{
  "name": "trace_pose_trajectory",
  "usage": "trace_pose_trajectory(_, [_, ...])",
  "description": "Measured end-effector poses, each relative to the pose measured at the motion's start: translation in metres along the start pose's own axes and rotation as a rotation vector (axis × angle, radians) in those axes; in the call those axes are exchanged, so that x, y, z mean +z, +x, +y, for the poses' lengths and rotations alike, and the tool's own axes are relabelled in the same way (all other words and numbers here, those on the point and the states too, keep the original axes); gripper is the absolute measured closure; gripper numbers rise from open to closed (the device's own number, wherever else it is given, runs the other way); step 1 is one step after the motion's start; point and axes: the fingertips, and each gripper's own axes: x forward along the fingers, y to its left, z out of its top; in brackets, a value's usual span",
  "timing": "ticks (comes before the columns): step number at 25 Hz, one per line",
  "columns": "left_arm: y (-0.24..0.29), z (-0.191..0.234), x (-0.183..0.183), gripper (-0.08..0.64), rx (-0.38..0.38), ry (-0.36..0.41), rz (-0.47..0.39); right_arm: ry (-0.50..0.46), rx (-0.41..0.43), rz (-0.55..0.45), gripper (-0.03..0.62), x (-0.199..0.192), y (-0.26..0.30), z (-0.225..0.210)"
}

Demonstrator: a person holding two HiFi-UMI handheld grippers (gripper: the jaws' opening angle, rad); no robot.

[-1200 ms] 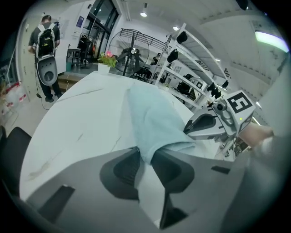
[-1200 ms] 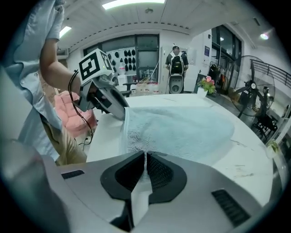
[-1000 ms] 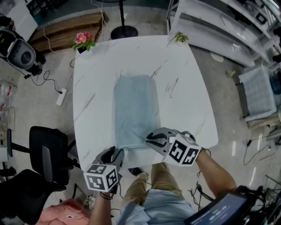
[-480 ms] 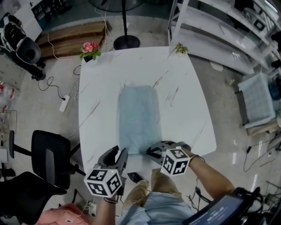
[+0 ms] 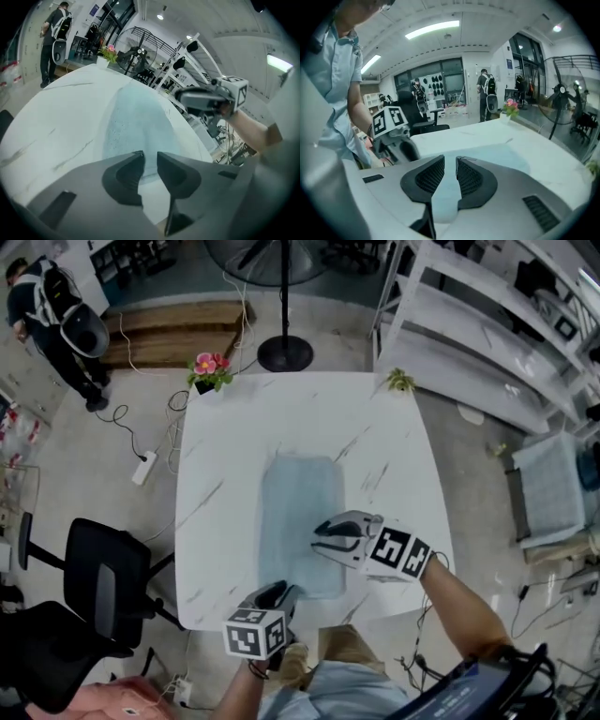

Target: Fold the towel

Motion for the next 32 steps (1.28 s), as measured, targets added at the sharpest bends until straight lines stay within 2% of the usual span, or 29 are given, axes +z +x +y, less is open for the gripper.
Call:
trace_pose_trajectory(2, [-0.003,-0.004,0.007,0.466,-0.014,0.002,-0.016,-0.056,-0.045,0.009,0.492,0.019,-0.002,-0.048])
trace_pose_trajectory(4, [-0.016,-0.006,0.022,0.471,-0.007,-0.011,-0.098,-0.095,-0.063,0.035,0.486,0.032,0.004,-0.096])
trace_pose_trajectory(6, [-0.039,-0.001,0.036,0.486,0.068,-0.059,-0.224,-0.122,-0.034,0.072,0.483,0.039,0.019,-0.136])
trace_pose_trajectory(8, [-0.057,0.012,0.04,0.485,0.181,-0.11,-0.299,-0.138,0.02,0.103,0.482,0.042,0.042,-0.165])
trace_pose_trajectory(10, [-0.055,0.026,0.032,0.435,0.245,-0.158,-0.28,-0.134,0.098,0.145,0.473,0.036,0.065,-0.183])
trace_pose_trajectory(13, [-0.037,0.036,0.015,0.377,0.266,-0.232,-0.209,-0.11,0.237,0.202,0.442,0.022,0.094,-0.191])
trace_pose_trajectory(17, [-0.026,0.046,0.009,0.376,0.3,-0.285,-0.19,-0.102,0.345,0.225,0.426,0.015,0.117,-0.191])
trace_pose_trajectory(19, [-0.024,0.049,0.009,0.406,0.307,-0.298,-0.182,-0.124,0.36,0.242,0.45,0.01,0.124,-0.191])
trace_pose_trajectory(20, [-0.024,0.05,0.008,0.435,0.308,-0.303,-0.181,-0.14,0.36,0.25,0.507,0.007,0.126,-0.191])
trace_pose_trajectory(21, [-0.025,0.052,0.009,0.45,0.307,-0.308,-0.182,-0.153,0.359,0.251,0.522,0.005,0.127,-0.191])
trace_pose_trajectory(23, [-0.028,0.052,0.011,0.473,0.301,-0.313,-0.19,-0.172,0.357,0.229,0.541,0.01,0.125,-0.19])
trace_pose_trajectory(24, [-0.03,0.051,0.013,0.482,0.297,-0.314,-0.196,-0.183,0.354,0.208,0.577,0.015,0.121,-0.189])
trace_pose_trajectory(28, [-0.034,0.045,0.014,0.499,0.291,-0.325,-0.215,-0.232,0.327,0.154,0.574,0.035,0.108,-0.189])
trace_pose_trajectory(30, [-0.033,0.045,0.012,0.499,0.292,-0.341,-0.218,-0.196,0.331,0.184,0.5,0.03,0.112,-0.195])
trace_pose_trajectory(32, [-0.032,0.046,0.011,0.5,0.292,-0.348,-0.215,-0.139,0.364,0.234,0.387,0.018,0.118,-0.197])
